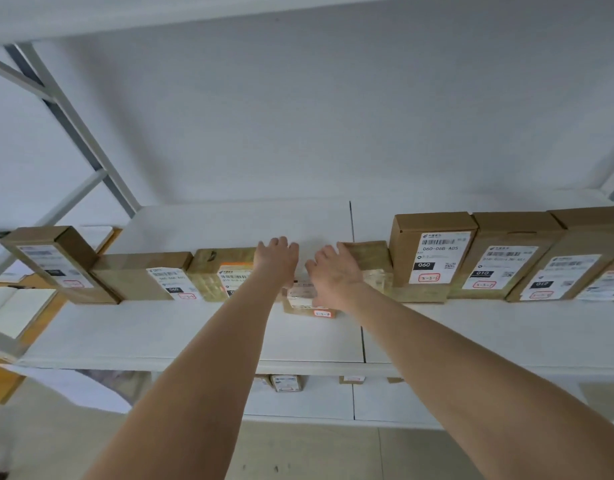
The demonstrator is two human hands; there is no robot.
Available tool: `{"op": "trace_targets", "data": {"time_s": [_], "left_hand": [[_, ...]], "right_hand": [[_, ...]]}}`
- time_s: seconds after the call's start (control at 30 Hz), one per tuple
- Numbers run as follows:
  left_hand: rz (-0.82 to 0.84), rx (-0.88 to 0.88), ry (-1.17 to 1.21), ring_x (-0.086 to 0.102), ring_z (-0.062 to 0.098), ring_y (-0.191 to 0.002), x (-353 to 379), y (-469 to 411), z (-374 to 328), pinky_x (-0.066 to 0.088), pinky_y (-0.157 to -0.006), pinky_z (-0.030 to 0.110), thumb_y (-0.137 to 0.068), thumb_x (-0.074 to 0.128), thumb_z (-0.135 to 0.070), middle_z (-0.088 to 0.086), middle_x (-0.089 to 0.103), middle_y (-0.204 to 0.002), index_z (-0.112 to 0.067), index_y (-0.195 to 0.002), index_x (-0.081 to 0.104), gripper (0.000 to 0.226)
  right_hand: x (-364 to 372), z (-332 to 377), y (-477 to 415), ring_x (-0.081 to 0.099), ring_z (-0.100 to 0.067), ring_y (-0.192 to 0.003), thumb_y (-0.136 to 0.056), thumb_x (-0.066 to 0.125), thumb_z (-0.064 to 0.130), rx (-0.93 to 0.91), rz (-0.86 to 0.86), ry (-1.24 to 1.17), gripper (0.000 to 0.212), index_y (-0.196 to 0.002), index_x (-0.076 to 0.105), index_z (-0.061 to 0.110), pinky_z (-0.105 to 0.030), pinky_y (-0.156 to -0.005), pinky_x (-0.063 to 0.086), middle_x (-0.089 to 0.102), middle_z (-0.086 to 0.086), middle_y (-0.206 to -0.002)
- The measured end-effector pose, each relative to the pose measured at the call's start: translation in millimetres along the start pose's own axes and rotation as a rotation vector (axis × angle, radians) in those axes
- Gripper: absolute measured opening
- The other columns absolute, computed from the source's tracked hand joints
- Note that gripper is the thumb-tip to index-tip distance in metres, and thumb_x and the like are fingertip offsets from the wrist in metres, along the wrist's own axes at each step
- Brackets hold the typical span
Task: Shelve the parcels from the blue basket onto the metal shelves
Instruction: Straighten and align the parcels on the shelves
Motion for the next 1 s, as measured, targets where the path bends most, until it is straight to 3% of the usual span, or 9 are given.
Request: {"op": "trace_targets", "data": {"time_s": [0.07,0.13,0.27,0.4,0.53,0.63,0.73,0.87,1.0], "left_hand": [[0.056,-0.051,0.04,0.025,0.028,-0.14,12,0,18,0.031,-0.108,0.042,-0.08,0.071,-0.033,0.01,0.029,-0.149,-0.015,-0.147,0.02,0.086],[0.076,-0.07,0.112,0.023,0.029,-0.141,22,-1,28,0.033,-0.107,0.043,-0.082,0.069,-0.026,0.009,0.024,-0.152,-0.018,-0.15,0.011,0.09],[0.05,-0.038,0.175,0.039,0.028,-0.127,22,-5,36,0.047,-0.085,0.038,-0.084,0.063,-0.011,0.006,0.037,-0.139,-0.021,-0.146,0.025,0.073],[0.06,-0.017,0.149,0.043,0.026,-0.122,21,-4,40,0.043,-0.073,0.034,-0.078,0.071,-0.012,0.003,0.041,-0.132,-0.022,-0.141,0.03,0.076],[0.067,-0.015,0.156,0.039,0.027,-0.125,24,-4,40,0.044,-0.077,0.035,-0.078,0.073,-0.015,0.003,0.039,-0.135,-0.022,-0.144,0.027,0.081],[0.091,0.016,0.086,0.025,0.027,-0.139,21,-3,35,0.039,-0.101,0.04,-0.074,0.077,-0.027,0.007,0.026,-0.149,-0.021,-0.151,0.011,0.101],[0.033,0.088,0.061,0.007,0.026,-0.147,10,-2,15,0.018,-0.118,0.043,-0.077,0.074,-0.031,0.008,0.016,-0.156,-0.019,-0.152,0.008,0.1],[-0.067,0.104,0.16,0.017,0.023,-0.144,-2,11,-4,0.03,-0.112,0.036,-0.084,0.066,-0.017,0.008,0.025,-0.152,-0.014,-0.147,0.024,0.076],[-0.153,0.036,0.318,0.037,0.023,-0.132,-8,36,-7,0.046,-0.094,0.036,-0.09,0.052,-0.009,0.006,0.034,-0.144,-0.015,-0.145,0.029,0.06]], "right_hand": [[13,12,-9,0.026,-0.032,-0.139,-0.088,0.059,0.041,0.014,0.089,0.016,0.06,-0.137,0.042,0.011,-0.053,-0.117,0.008,0.047,-0.011,-0.139],[22,18,-15,0.028,-0.033,-0.137,-0.088,0.059,0.03,0.029,0.139,0.022,0.054,-0.136,0.044,0.009,-0.056,-0.117,0.005,0.052,-0.01,-0.135],[25,17,-24,0.037,-0.03,-0.129,-0.087,0.056,0.016,0.075,0.14,0.016,0.043,-0.129,0.049,0.013,-0.057,-0.116,0.007,0.06,-0.005,-0.124],[23,17,-30,0.036,-0.03,-0.13,-0.088,0.053,0.015,0.126,0.143,-0.004,0.04,-0.128,0.051,0.016,-0.059,-0.116,0.004,0.06,-0.005,-0.125],[24,15,-29,0.028,-0.032,-0.137,-0.087,0.057,0.022,0.125,0.149,0.006,0.049,-0.134,0.046,0.016,-0.06,-0.116,0.001,0.056,-0.007,-0.13],[16,8,-24,-0.001,-0.039,-0.147,-0.089,0.06,0.043,0.127,0.127,0.06,0.085,-0.153,0.014,0.012,-0.062,-0.114,-0.003,0.02,-0.015,-0.157],[12,-7,-11,-0.007,-0.042,-0.146,-0.086,0.063,0.048,0.223,0.115,-0.035,0.1,-0.154,-0.002,0.014,-0.06,-0.116,0.002,-0.002,-0.014,-0.161],[22,-16,3,-0.006,-0.041,-0.146,-0.083,0.067,0.051,0.267,0.149,-0.202,0.107,-0.154,-0.006,0.018,-0.054,-0.118,0.006,-0.007,-0.015,-0.16],[11,-14,17,-0.003,-0.037,-0.147,-0.084,0.065,0.053,0.231,0.012,-0.137,0.1,-0.154,0.001,0.021,-0.055,-0.118,0.006,0.001,-0.012,-0.16]]}}
Point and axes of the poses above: each hand's wrist, its own y-axis away from the middle knuckle, its own x-axis out of the palm, z = x × y, the point moved 6 cm from there along -y, towards the middle knuckle
